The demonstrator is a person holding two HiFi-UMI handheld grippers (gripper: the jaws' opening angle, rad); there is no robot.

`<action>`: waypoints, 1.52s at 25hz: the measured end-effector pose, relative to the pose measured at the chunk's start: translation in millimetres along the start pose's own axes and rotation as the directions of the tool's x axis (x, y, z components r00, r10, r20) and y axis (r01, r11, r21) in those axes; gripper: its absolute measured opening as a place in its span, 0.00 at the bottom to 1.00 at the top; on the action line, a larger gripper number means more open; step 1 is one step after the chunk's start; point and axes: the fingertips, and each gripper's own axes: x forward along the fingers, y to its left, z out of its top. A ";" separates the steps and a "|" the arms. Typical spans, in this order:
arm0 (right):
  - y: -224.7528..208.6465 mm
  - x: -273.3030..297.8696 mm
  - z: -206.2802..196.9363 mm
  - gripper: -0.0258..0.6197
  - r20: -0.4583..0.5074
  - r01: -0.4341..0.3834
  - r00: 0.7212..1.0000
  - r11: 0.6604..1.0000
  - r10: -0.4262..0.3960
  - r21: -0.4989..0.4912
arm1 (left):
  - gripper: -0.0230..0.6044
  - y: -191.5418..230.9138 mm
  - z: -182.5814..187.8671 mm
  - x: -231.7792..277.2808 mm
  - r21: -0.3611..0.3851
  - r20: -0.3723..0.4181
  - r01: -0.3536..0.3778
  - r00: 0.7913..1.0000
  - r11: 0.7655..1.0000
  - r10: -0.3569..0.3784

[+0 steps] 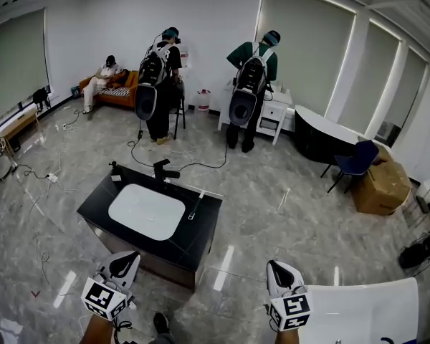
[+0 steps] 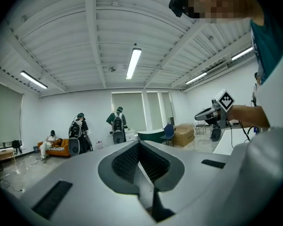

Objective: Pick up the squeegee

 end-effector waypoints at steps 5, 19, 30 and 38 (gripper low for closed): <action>17.9 46.4 11.7 0.05 -0.023 0.069 0.997 0.998 -0.069 0.009 | 0.04 58.5 -1.0 46.8 0.001 0.021 0.083 0.996 0.997 -0.083; 28.0 167.2 41.4 0.05 -0.066 0.173 0.983 0.984 -0.170 0.032 | 0.04 169.7 -2.9 142.3 0.000 0.017 0.210 0.978 0.978 -0.210; 42.9 262.1 54.1 0.05 -0.093 0.150 0.985 0.988 -0.147 0.029 | 0.04 235.1 -20.2 168.1 -0.033 0.030 0.229 0.973 0.973 -0.229; 23.9 357.3 42.6 0.05 -0.100 0.028 0.995 0.999 -0.027 0.014 | 0.04 262.5 -49.3 196.7 -0.052 -0.015 0.131 0.991 0.990 -0.132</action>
